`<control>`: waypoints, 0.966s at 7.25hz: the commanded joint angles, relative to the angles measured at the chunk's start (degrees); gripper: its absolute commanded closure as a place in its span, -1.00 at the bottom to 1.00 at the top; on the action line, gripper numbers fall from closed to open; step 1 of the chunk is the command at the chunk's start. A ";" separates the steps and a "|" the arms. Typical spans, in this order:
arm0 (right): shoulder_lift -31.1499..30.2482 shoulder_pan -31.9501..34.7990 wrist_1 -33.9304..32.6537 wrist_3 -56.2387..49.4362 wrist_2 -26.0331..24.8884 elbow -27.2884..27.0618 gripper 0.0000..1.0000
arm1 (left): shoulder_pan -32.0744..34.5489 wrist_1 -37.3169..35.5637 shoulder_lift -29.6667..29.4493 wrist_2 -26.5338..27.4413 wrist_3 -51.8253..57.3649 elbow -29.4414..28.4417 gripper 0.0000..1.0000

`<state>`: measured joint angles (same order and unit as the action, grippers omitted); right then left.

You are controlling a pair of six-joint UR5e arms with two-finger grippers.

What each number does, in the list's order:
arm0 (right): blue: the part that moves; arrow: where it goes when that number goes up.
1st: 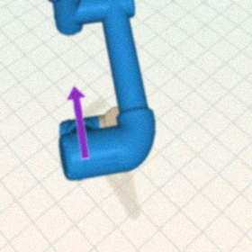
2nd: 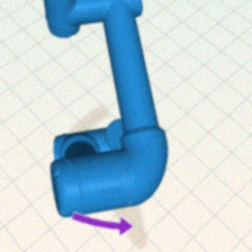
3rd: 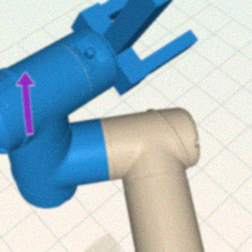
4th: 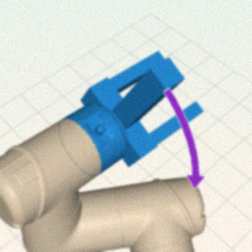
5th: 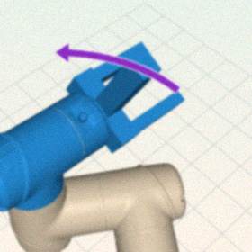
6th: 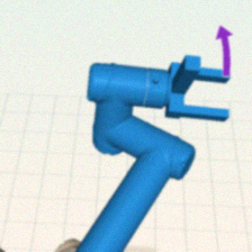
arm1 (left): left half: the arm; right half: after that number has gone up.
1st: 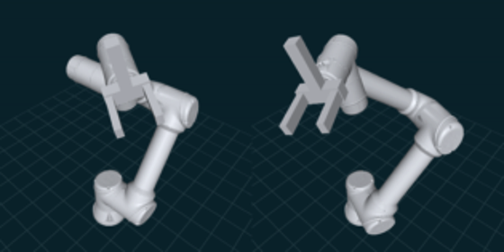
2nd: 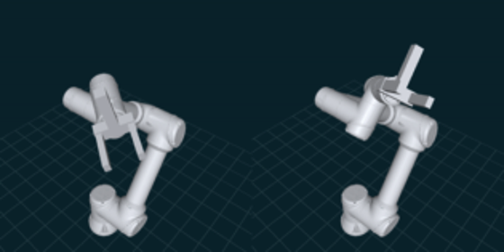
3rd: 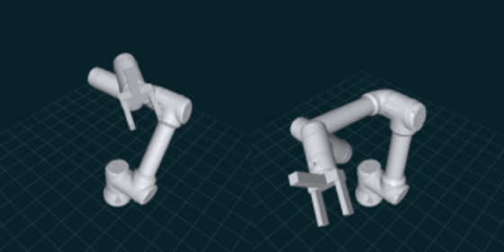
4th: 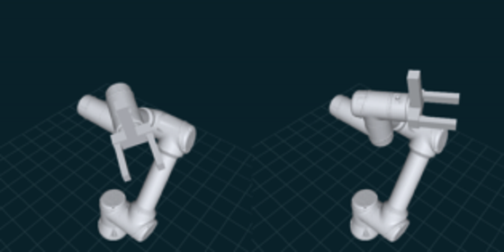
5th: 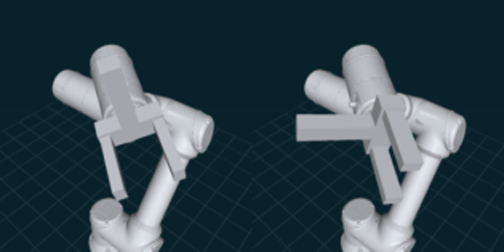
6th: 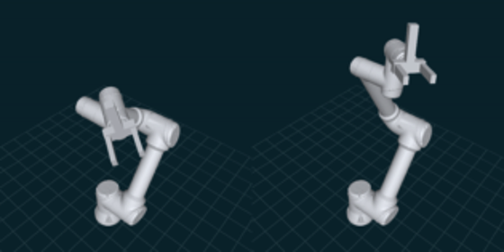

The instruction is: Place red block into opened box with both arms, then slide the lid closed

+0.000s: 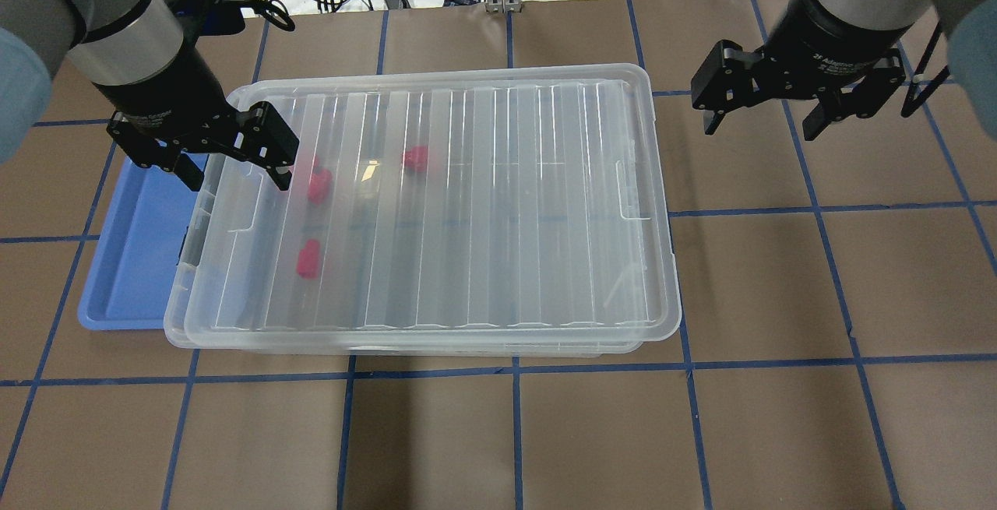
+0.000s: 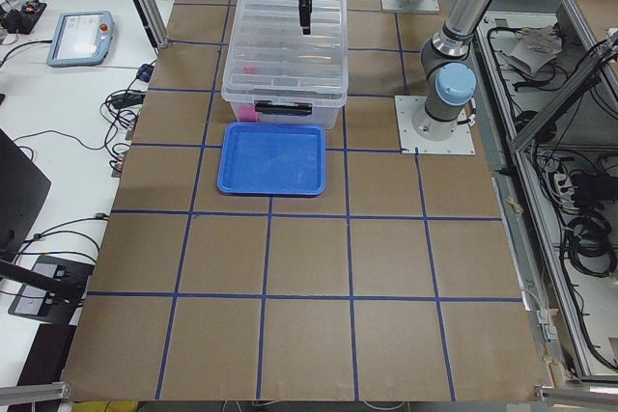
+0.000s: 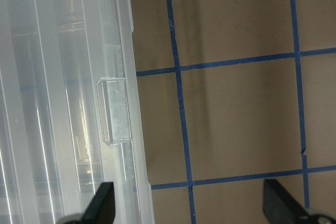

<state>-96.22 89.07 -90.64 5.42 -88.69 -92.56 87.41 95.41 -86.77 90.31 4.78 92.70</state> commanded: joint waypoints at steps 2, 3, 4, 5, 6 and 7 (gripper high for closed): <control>-0.02 -0.04 0.02 0.03 0.09 0.01 -1.00 | 0.04 0.04 0.20 0.04 -0.30 0.02 -1.00; -0.02 -0.04 0.02 0.03 0.09 0.01 -1.00 | 0.04 0.22 -0.15 0.13 -0.04 0.11 -1.00; -0.02 -0.04 0.02 0.03 0.01 0.01 -1.00 | -0.05 0.39 -0.41 0.21 -0.38 0.55 -1.00; -0.02 0.05 0.02 0.03 0.01 0.01 -1.00 | -0.05 0.22 0.19 0.13 -0.48 2.03 -1.00; -0.02 0.05 0.02 0.03 0.09 0.01 -1.00 | 0.04 -0.04 0.28 -0.05 -0.65 2.91 -1.00; -0.02 0.05 0.02 0.03 0.01 0.01 -1.00 | 0.04 -0.04 0.37 -0.05 -0.48 3.01 -1.00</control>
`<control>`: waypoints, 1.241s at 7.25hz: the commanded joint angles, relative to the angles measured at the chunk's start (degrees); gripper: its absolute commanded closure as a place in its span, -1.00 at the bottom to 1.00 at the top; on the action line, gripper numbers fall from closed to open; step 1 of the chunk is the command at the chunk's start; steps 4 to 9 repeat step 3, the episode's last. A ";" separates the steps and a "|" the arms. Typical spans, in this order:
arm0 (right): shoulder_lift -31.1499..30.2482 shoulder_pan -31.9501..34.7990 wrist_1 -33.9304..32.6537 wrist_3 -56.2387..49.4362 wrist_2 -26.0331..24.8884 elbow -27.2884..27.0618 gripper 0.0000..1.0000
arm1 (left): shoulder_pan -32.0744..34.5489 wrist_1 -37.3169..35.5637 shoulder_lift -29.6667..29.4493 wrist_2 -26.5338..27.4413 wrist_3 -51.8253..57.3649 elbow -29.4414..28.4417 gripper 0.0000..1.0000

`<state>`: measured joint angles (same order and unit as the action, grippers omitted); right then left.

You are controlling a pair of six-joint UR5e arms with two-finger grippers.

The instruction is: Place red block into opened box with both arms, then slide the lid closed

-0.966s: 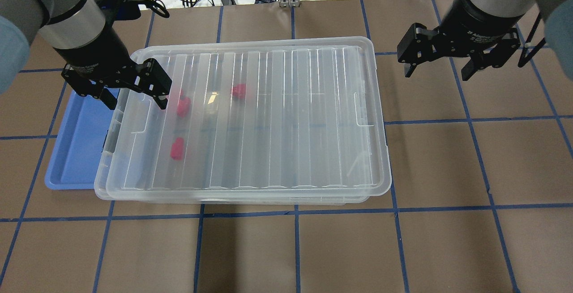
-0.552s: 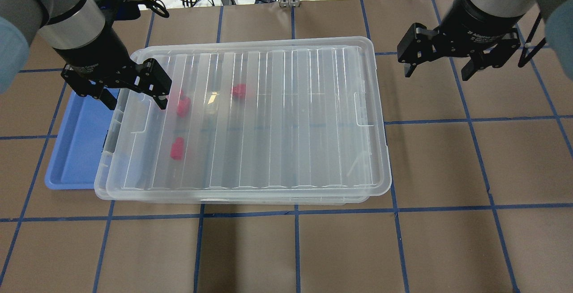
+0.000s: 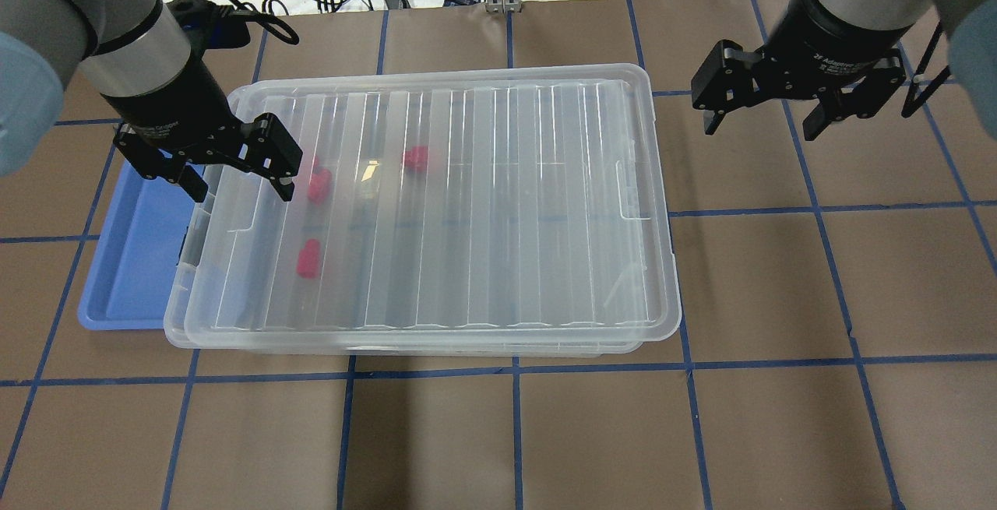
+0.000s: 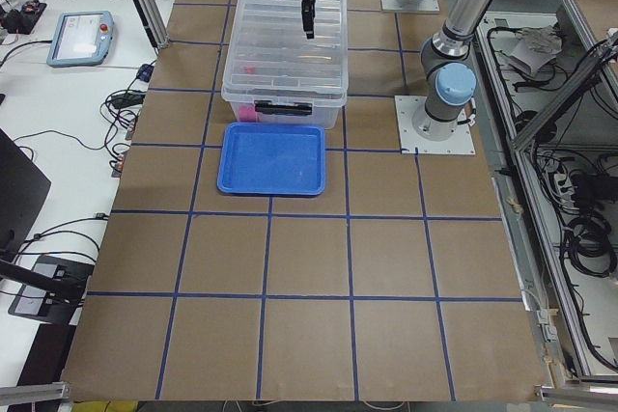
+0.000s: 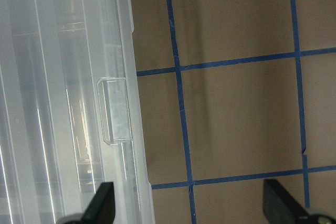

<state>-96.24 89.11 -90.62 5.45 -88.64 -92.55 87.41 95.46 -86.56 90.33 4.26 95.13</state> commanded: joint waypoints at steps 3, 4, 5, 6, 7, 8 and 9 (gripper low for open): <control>0.00 0.01 0.09 -0.09 -0.22 0.00 -1.00 | 0.13 -0.01 1.04 -0.15 0.14 0.67 -1.00; 0.00 0.01 0.09 -0.09 -0.22 0.00 -1.00 | 0.13 -0.01 1.04 -0.15 0.14 0.67 -1.00; 0.00 0.01 0.09 -0.09 -0.22 0.00 -1.00 | 0.13 -0.01 1.04 -0.15 0.14 0.67 -1.00; 0.00 0.01 0.09 -0.09 -0.22 0.00 -1.00 | 0.13 -0.01 1.04 -0.15 0.14 0.67 -1.00; 0.00 0.01 0.09 -0.09 -0.22 0.00 -1.00 | 0.13 -0.01 1.04 -0.15 0.14 0.67 -1.00; 0.00 0.01 0.09 -0.09 -0.22 0.00 -1.00 | 0.13 -0.01 1.04 -0.15 0.14 0.67 -1.00; 0.00 0.01 0.09 -0.09 -0.22 0.00 -1.00 | 0.13 -0.01 1.04 -0.15 0.14 0.67 -1.00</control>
